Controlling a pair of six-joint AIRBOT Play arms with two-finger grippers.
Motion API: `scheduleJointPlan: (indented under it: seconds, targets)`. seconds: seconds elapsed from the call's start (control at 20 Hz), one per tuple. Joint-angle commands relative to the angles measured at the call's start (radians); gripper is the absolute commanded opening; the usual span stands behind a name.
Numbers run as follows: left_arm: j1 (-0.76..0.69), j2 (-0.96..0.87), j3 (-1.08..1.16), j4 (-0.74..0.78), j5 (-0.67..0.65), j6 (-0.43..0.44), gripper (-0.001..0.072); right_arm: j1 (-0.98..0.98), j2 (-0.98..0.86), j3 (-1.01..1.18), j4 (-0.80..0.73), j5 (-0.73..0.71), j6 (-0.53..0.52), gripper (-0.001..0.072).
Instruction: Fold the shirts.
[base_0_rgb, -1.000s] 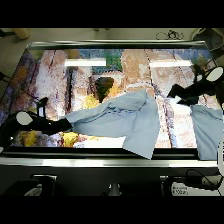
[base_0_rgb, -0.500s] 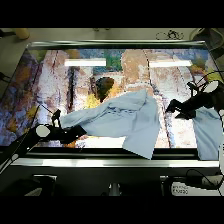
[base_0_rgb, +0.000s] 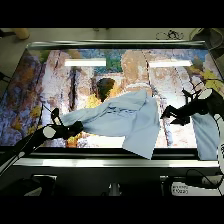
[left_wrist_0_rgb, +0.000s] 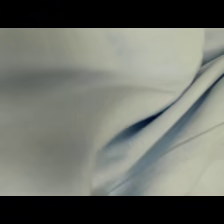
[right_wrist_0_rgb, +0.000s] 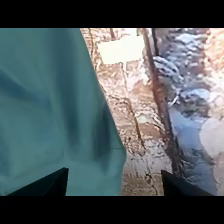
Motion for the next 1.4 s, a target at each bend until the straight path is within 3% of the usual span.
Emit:
scheduleJointPlan:
  seconds: [0.0, 0.2, 0.25, 0.3, 0.35, 0.45, 0.55, 0.65, 0.75, 0.9, 1.1, 1.25, 1.35]
  targets:
    - [-0.003, 0.008, 0.0, -0.002, -0.031, 0.022, 0.0026, 0.001, -0.04, -0.066, 0.126, -0.064, -0.061, 0.0632]
    - [-0.007, 0.073, 0.002, -0.002, -0.081, 0.059, 0.0026, 0.066, -0.109, -0.066, 0.171, -0.111, -0.062, 0.0626]
    - [-0.007, 0.093, 0.002, 0.002, -0.085, 0.06, 0.0026, 0.1, -0.122, -0.066, 0.172, -0.132, -0.063, 0.0555]
    - [-0.006, 0.121, 0.002, 0.012, -0.086, 0.059, 0.0025, 0.133, -0.123, -0.061, 0.158, -0.14, -0.073, 0.0233]
    - [-0.004, 0.156, 0.01, 0.038, -0.089, 0.059, 0.0025, 0.149, -0.113, -0.043, 0.153, -0.124, -0.069, 0.0019]
    - [0.016, 0.257, 0.088, 0.167, -0.152, 0.059, 0.0024, 0.145, -0.047, 0.04, 0.151, -0.087, -0.089, 0.0014]
    - [0.037, 0.392, 0.269, 0.393, -0.266, 0.059, 0.0024, 0.134, 0.096, 0.203, 0.12, -0.102, -0.109, 0.0014]
    - [0.048, 0.525, 0.523, 0.608, -0.312, 0.058, 0.0024, 0.124, 0.286, 0.411, 0.116, -0.183, -0.126, 0.0015]
    - [0.067, 0.614, 0.8, 0.732, -0.299, 0.055, 0.0024, 0.124, 0.498, 0.591, 0.081, -0.356, -0.176, 0.0015]
    - [0.09, 0.664, 1.086, 0.757, -0.301, 0.055, 0.0024, 0.124, 0.756, 0.657, 0.053, -0.504, -0.151, 0.0016]
    - [0.09, 0.656, 1.14, 0.766, -0.309, 0.069, 0.0024, 0.124, 0.87, 0.657, -0.054, -0.323, 0.023, 0.0016]
    - [0.09, 0.597, 1.14, 0.803, -0.34, 0.106, 0.0024, 0.124, 0.84, 0.657, -0.15, -0.239, 0.04, 0.0016]
    - [0.09, 0.525, 1.14, 0.852, -0.428, 0.112, 0.0024, 0.124, 0.78, 0.657, -0.17, -0.198, 0.04, 0.0016]
